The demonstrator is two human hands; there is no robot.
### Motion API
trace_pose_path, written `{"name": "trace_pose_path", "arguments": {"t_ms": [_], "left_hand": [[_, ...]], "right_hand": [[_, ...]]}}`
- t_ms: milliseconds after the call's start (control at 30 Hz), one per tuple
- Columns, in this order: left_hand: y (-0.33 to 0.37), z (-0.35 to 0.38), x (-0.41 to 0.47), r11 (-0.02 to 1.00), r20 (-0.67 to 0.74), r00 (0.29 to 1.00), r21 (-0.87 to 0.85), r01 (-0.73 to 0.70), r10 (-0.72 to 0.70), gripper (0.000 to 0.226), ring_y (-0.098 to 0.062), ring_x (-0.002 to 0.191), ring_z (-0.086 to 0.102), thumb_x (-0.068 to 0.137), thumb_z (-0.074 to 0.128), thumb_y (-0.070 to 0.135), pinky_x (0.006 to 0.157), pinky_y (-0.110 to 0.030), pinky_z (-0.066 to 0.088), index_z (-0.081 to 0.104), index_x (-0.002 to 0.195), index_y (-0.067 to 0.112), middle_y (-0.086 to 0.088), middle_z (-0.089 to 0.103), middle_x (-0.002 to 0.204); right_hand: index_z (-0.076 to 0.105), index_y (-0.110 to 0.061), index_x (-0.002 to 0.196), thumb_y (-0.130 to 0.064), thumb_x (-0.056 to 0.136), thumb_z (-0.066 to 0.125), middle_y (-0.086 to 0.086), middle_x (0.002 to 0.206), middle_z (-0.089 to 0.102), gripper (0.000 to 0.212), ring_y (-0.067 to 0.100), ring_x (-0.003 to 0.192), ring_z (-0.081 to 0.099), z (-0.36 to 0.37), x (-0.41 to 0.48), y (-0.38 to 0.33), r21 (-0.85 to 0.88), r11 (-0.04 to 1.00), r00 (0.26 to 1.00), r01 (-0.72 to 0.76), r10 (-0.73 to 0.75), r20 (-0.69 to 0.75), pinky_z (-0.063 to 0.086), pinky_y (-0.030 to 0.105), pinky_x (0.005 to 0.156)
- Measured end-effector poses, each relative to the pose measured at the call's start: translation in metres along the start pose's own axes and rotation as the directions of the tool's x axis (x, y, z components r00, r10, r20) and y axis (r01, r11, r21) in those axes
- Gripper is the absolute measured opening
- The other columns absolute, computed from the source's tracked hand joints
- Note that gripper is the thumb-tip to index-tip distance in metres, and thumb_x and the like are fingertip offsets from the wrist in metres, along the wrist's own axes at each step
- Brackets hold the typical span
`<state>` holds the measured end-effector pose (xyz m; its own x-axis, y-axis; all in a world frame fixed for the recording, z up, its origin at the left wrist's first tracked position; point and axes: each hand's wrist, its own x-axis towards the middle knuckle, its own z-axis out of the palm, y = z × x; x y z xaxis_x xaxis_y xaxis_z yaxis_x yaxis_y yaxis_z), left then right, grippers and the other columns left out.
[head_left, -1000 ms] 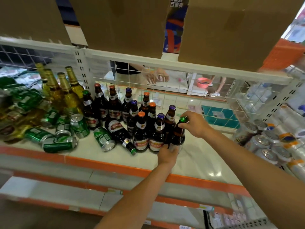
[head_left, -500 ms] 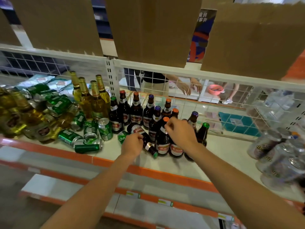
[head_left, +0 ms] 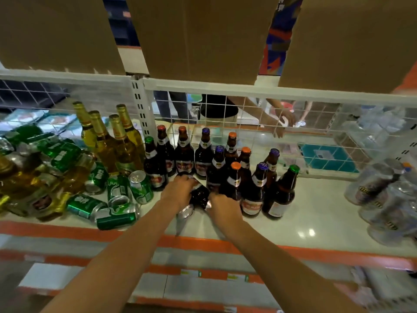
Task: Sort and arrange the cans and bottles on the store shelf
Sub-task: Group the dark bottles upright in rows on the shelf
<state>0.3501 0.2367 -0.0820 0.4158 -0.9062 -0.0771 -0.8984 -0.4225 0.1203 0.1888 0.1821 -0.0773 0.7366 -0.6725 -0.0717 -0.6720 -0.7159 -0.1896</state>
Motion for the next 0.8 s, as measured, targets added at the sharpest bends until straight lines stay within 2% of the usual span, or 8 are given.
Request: {"name": "trace_pose_path", "arguments": {"t_ms": [100,233,367,467,600,800], "left_hand": [[-0.015,0.0,0.013,0.996,0.05,0.995,0.022,-0.088,0.087,0.06,-0.032,0.124,0.048,0.083,0.069,0.019,0.096,-0.044,0.048,0.049,0.139,0.02,-0.009,0.049,0.132],[-0.038,0.003,0.025,0.986,0.111,0.982,0.044,-0.159,0.153,0.069,-0.033,0.129,0.042,0.084,0.067,0.008,0.101,-0.043,0.045,0.041,0.146,0.023,-0.011,0.045,0.137],[-0.052,0.015,0.028,0.978,0.113,0.974,0.042,-0.202,0.196,0.07,-0.032,0.126,0.045,0.086,0.068,0.016,0.093,-0.043,0.051,0.037,0.148,0.026,-0.009,0.043,0.136],[-0.054,0.019,0.031,0.973,0.086,0.972,0.051,-0.225,0.221,0.062,-0.032,0.124,0.046,0.09,0.062,0.017,0.087,-0.043,0.049,0.037,0.147,0.026,-0.008,0.042,0.138],[-0.056,0.021,0.031,0.969,0.08,0.966,-0.015,-0.246,0.247,0.063,-0.033,0.129,0.042,0.094,0.056,0.014,0.096,-0.045,0.046,0.032,0.151,0.027,-0.008,0.04,0.145],[-0.06,0.025,0.025,0.967,0.032,0.973,-0.129,-0.221,0.227,0.073,-0.032,0.128,0.043,0.089,0.065,0.021,0.097,-0.044,0.046,0.028,0.152,0.028,-0.009,0.042,0.144]], "right_hand": [[0.057,-0.008,0.117,-0.011,0.097,0.051,0.012,0.111,0.066,0.022,0.033,0.1,0.066,0.012,0.002,-0.013,-0.045,0.995,0.995,-0.089,0.092,0.051,0.049,0.038,0.074],[0.056,-0.008,0.122,-0.001,0.094,0.049,0.012,0.118,0.064,0.03,0.03,0.105,0.066,0.017,0.011,-0.035,-0.159,0.966,0.975,-0.204,0.215,0.05,0.051,0.037,0.079],[0.053,-0.006,0.131,-0.003,0.095,0.051,0.013,0.13,0.051,0.036,0.026,0.115,0.058,0.024,0.015,-0.053,-0.322,0.929,0.969,-0.183,0.225,0.101,0.049,0.033,0.085],[0.053,-0.006,0.132,-0.005,0.094,0.051,0.013,0.13,0.052,0.037,0.025,0.118,0.053,0.032,0.015,-0.058,-0.41,0.896,0.959,-0.169,0.245,0.14,0.048,0.032,0.088],[0.063,-0.014,0.119,-0.008,0.093,0.054,0.007,0.12,0.063,0.028,0.022,0.11,0.061,0.027,0.012,-0.064,-0.411,0.893,0.95,-0.184,0.269,0.159,0.049,0.031,0.08],[0.064,-0.013,0.113,-0.012,0.096,0.054,0.006,0.114,0.067,0.019,0.026,0.106,0.065,-0.025,0.004,-0.066,-0.39,0.9,0.971,-0.192,0.233,0.059,0.046,0.032,0.074]]}}
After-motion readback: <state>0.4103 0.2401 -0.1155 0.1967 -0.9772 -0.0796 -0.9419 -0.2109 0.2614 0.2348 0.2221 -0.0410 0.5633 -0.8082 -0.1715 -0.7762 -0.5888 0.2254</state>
